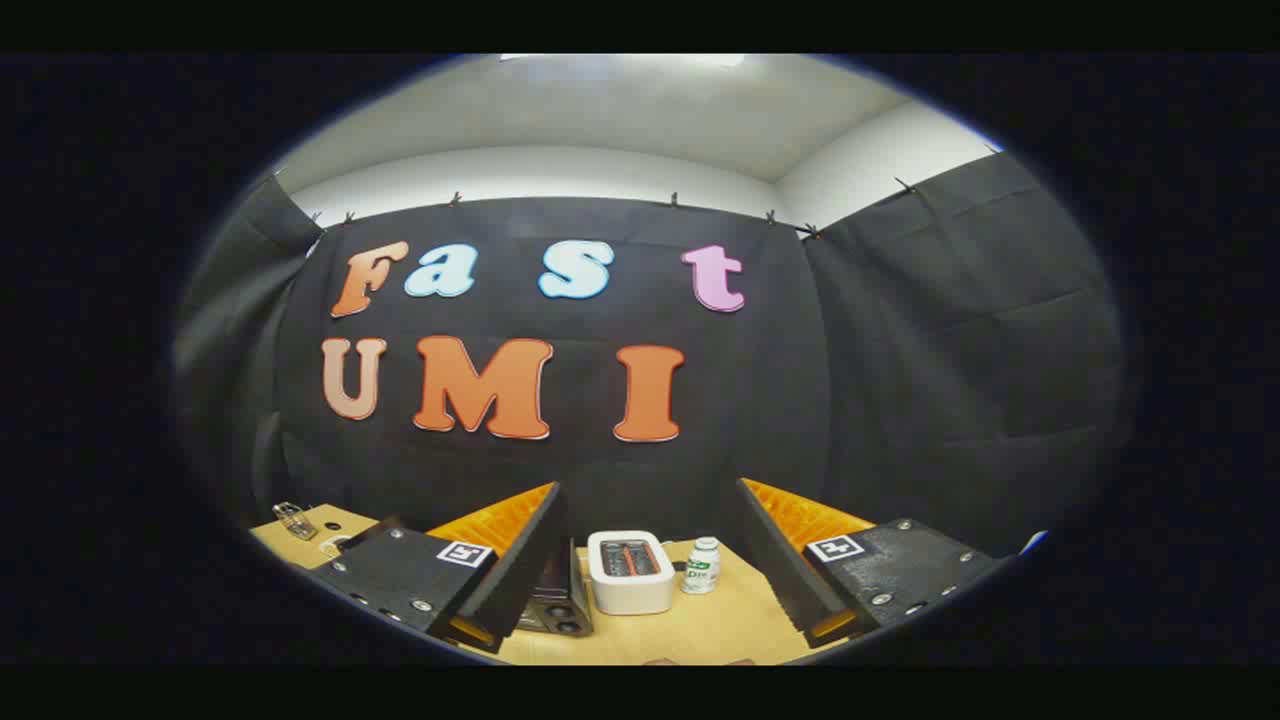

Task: Open the toaster oven, put the food inside, and close the toaster oven door.

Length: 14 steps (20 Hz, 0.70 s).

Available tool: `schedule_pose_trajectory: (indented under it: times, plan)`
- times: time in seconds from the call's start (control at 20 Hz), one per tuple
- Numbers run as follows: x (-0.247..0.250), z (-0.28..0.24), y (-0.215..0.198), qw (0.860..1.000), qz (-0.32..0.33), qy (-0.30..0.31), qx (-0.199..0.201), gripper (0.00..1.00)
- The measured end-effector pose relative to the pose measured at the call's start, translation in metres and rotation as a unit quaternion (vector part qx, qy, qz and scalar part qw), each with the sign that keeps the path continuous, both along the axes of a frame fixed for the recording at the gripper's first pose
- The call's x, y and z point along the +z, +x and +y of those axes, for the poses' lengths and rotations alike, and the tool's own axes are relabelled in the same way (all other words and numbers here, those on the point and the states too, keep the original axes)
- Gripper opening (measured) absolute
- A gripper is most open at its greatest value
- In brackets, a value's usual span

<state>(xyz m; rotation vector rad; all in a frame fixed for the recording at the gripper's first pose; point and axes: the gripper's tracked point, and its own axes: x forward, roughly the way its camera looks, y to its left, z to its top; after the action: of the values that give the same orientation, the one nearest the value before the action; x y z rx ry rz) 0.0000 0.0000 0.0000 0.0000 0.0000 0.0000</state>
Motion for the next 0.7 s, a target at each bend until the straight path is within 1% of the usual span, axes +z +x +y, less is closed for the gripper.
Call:
schedule_pose_trajectory:
  times: [0.2,0.35,0.55,0.7]
  plan:
    - [0.041,0.042,-0.004,1.000,-0.019,-0.008,0.015,0.98]
    - [0.043,0.061,-0.002,0.999,-0.012,-0.022,0.024,0.99]
    - [0.047,0.088,-0.001,0.998,-0.008,-0.034,0.050,0.99]
    - [0.051,0.105,0.000,0.997,-0.011,-0.029,0.072,1.00]
